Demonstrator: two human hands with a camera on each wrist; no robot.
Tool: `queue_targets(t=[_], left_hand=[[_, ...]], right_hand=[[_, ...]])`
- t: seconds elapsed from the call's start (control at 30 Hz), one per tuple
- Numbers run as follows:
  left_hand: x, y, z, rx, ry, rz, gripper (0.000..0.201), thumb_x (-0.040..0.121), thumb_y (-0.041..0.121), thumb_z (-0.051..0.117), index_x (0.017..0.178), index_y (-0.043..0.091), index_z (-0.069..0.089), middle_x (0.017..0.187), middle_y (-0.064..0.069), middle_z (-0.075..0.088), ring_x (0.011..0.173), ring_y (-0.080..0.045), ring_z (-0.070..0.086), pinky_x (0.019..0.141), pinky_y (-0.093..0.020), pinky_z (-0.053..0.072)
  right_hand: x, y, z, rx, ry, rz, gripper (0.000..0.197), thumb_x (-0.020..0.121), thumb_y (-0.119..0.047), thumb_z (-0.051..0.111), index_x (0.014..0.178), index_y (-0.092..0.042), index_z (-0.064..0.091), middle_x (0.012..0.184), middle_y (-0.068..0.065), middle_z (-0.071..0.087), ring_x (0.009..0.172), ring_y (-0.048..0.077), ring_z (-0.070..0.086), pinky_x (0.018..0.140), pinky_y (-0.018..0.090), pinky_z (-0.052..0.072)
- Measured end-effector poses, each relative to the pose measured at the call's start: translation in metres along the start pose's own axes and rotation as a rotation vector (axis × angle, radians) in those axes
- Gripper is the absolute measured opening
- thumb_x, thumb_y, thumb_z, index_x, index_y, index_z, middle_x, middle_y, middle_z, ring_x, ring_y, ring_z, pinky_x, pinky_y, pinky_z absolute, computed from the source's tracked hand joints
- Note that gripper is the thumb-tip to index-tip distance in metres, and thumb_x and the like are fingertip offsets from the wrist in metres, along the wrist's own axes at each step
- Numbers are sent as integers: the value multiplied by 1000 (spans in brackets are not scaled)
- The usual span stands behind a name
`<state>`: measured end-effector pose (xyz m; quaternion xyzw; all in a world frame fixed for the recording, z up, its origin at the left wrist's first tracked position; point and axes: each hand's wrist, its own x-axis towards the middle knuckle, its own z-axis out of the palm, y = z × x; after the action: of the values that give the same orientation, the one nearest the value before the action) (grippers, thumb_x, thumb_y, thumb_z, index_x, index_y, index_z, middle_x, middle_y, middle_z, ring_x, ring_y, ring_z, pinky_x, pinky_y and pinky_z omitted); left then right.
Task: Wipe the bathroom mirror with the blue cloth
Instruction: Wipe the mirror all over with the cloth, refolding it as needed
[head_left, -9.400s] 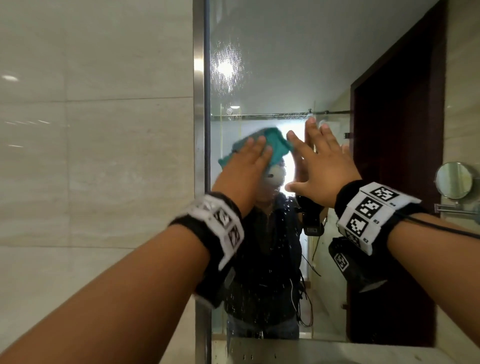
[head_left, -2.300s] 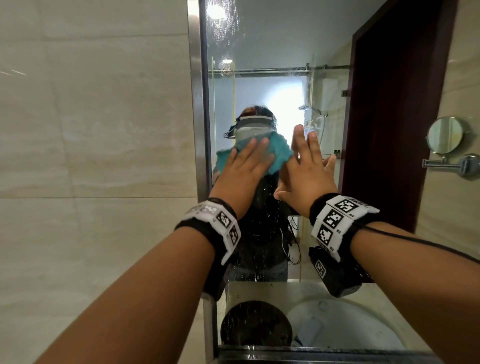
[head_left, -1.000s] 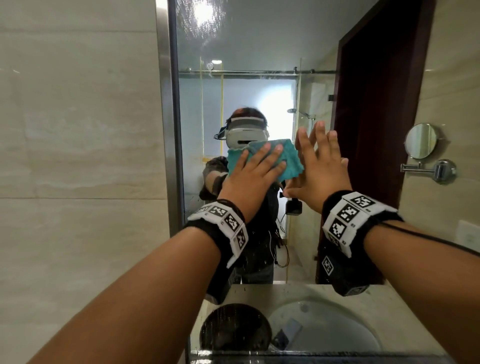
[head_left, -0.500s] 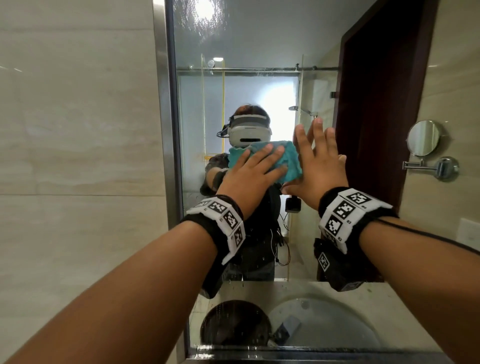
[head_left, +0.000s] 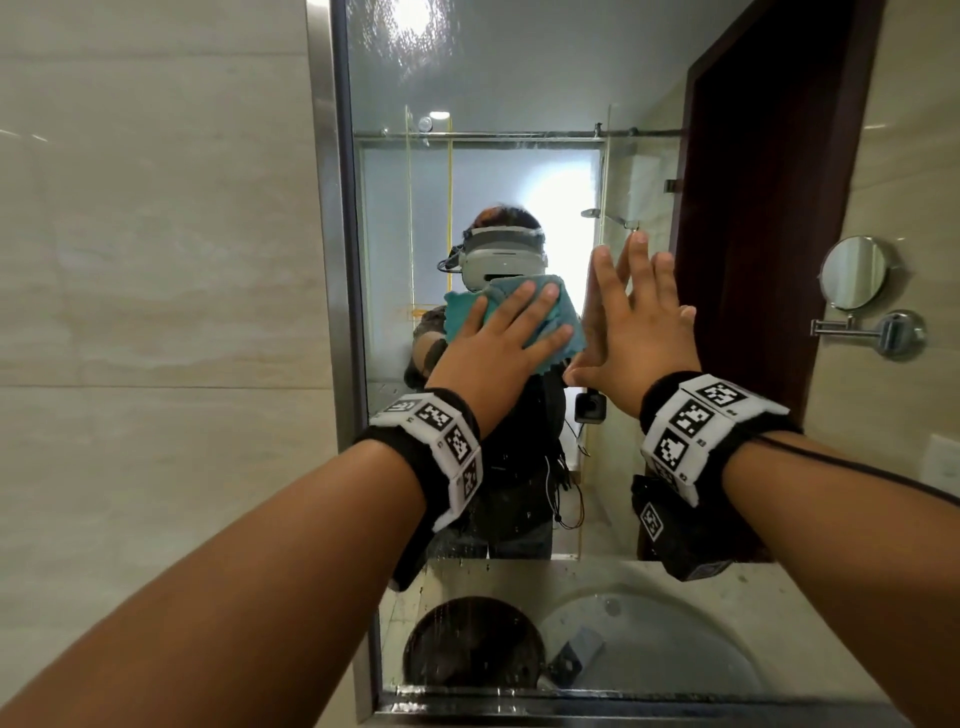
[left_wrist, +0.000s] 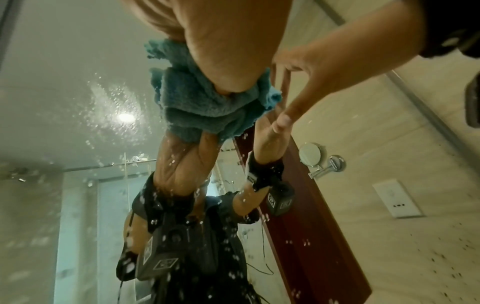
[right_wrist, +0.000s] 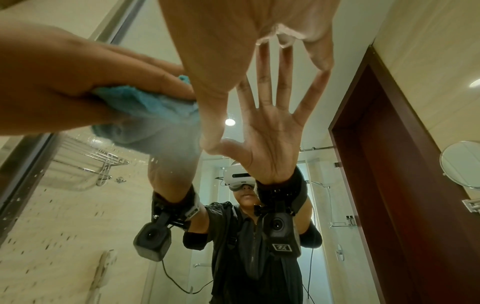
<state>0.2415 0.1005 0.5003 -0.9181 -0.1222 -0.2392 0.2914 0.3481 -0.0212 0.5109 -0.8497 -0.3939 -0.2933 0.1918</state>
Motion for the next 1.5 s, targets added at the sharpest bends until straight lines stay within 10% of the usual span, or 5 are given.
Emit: queue_targets(t=[0.63,0.83,1.17,1.33,1.5], left_hand=[[-9,5,4,-66,-34,39,72,94,16,49,151,31,7,158,2,-14,145,-20,-15,116,-44,-3],[11,-33,-38,-331,220,-243,63,93,20,53,148,28,24,159,-4,-6,146,-26,-7,117,-47,0],[-12,-12,10,-75,-5,122,65,94,16,50,148,34,20,159,3,-10,145,-20,-14,118,-46,-4],[-7,-49,-17,-377,294,-185,53,93,24,54,144,27,37,159,-5,3,146,-27,-2,117,-46,-4],[-17,-17,12,-302,186,-112,62,94,18,52,148,31,24,159,-1,-9,145,-24,-14,113,-44,-11]], right_hand=[[2,3,4,0,27,-19,125,69,-45,78,145,-30,-21,150,1,-33,140,30,-22,109,63,13],[2,3,5,0,16,-14,129,65,-49,79,144,-31,-22,150,1,-33,140,29,-23,108,62,13],[-1,2,2,16,5,-20,122,71,-45,76,145,-29,-20,151,2,-33,140,30,-23,109,63,11],[1,4,4,21,10,-17,129,66,-46,80,145,-31,-21,150,0,-33,140,28,-24,108,62,10],[2,3,6,-20,39,-12,129,65,-49,79,145,-31,-21,151,1,-31,140,28,-23,108,62,13]])
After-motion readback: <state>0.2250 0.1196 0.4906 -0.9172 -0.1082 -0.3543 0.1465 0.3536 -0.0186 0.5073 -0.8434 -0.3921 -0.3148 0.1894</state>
